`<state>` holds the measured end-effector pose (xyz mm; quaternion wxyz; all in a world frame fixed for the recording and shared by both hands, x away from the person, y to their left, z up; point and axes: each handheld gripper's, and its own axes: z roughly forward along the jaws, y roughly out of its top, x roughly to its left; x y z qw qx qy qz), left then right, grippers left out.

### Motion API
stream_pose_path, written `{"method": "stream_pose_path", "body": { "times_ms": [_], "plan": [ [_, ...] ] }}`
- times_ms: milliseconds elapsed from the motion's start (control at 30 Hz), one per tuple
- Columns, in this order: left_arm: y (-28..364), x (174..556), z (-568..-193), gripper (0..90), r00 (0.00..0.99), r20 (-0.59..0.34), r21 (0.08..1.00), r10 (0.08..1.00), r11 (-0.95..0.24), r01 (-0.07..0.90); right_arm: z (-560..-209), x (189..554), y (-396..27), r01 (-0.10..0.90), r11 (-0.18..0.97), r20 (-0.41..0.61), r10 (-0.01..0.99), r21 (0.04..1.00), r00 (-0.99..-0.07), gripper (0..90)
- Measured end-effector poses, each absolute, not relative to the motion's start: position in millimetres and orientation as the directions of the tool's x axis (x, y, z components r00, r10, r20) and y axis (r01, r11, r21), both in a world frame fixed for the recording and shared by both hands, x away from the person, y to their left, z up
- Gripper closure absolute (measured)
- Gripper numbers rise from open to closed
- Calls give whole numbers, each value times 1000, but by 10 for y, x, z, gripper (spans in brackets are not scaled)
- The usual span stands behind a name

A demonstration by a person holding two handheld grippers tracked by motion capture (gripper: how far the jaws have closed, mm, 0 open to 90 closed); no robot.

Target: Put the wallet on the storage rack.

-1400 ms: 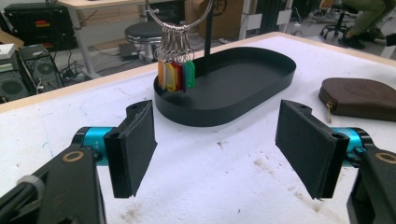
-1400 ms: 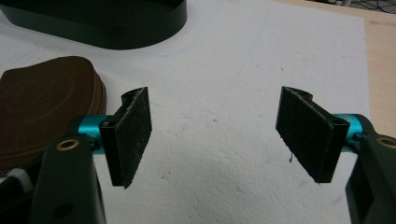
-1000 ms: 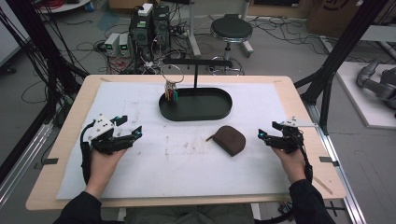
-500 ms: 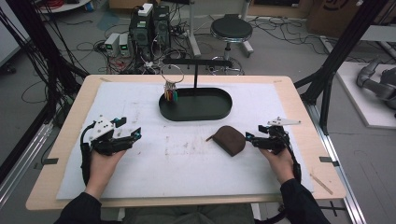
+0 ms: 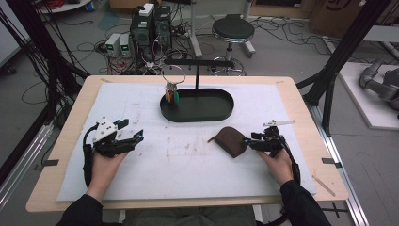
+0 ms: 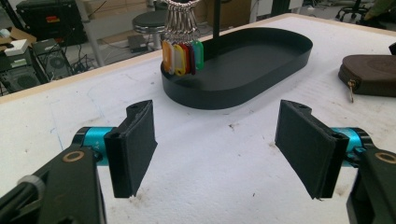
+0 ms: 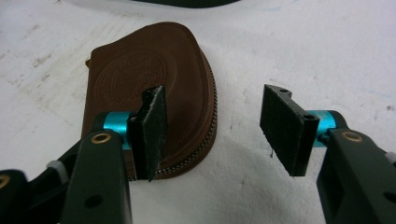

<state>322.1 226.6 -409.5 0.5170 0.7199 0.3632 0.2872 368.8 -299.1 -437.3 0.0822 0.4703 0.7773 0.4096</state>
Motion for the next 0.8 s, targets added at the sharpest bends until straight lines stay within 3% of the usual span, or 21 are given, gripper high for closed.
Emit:
{"method": "stream_pose_path", "body": {
  "times_ms": [167,567,800],
  "plan": [
    [2241,3229,-4102,287,578,40,951,815,-210,229,-4370,3682,-2988,667,226,306,754,710,-581,684],
    [2211,3224,-4105,288,582,49,948,812,-221,228,-4275,3625,-2963,607,253,239,755,754,-611,856],
    [2227,3209,-4092,288,577,54,951,815,-219,220,-4029,3502,-2893,457,270,124,737,847,-664,879]
  ]
}}
